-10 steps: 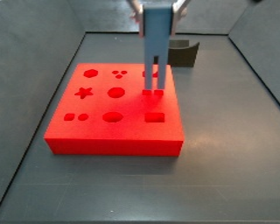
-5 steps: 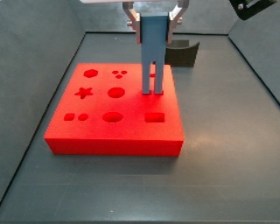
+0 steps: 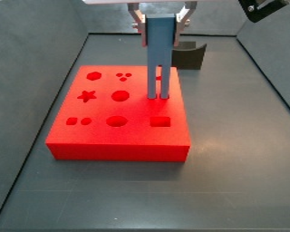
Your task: Insert the double-square object.
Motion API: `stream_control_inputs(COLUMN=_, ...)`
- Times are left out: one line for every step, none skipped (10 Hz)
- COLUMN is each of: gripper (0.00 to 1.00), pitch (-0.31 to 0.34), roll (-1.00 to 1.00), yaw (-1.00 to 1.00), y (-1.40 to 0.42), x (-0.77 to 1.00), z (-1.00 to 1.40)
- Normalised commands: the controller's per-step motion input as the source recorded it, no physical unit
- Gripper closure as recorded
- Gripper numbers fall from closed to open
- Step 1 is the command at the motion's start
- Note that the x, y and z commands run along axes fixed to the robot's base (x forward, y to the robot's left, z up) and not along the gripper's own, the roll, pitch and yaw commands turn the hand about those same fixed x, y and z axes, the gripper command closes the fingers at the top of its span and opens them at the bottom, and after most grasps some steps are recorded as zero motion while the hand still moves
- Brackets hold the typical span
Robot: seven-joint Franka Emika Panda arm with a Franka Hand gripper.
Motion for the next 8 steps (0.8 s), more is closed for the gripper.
stream_control_inputs(gripper=1.00, pitch=0.007, roll=0.05, yaw=0.00, y=0.00, x=0.15, z=-0.41)
stream_control_inputs(gripper=1.00, pitch=0.059, roll=0.11, yaw=-0.02, y=0.00, x=0.13, z=-0.71)
stream_control_inputs(gripper=1.00, pitch=0.119, roll=0.09, yaw=0.00, y=0.00, x=0.18, z=-0.81)
stream_control_inputs(gripper=1.00, pitch=0.101, roll=0.09, yaw=0.00, y=0.00, x=0.13, z=-0.85)
stream_control_inputs(gripper=1.00, pitch=0.076, roll=0.11, yaw=0.00, y=0.00, x=0.11, z=-0.85)
stream_control_inputs(gripper=1.00, pitch=0.086, roll=0.07, yaw=0.00, y=0.00, x=0.09, z=-0.87)
stream_control_inputs(gripper=1.00, pitch=0.077, roll=0.03, yaw=0.00, y=0.00, x=0.08, z=-0.84)
stream_control_inputs(gripper=1.00, pitch=0.069, roll=0.01, yaw=0.00, y=-0.02, x=0.08, z=-0.77)
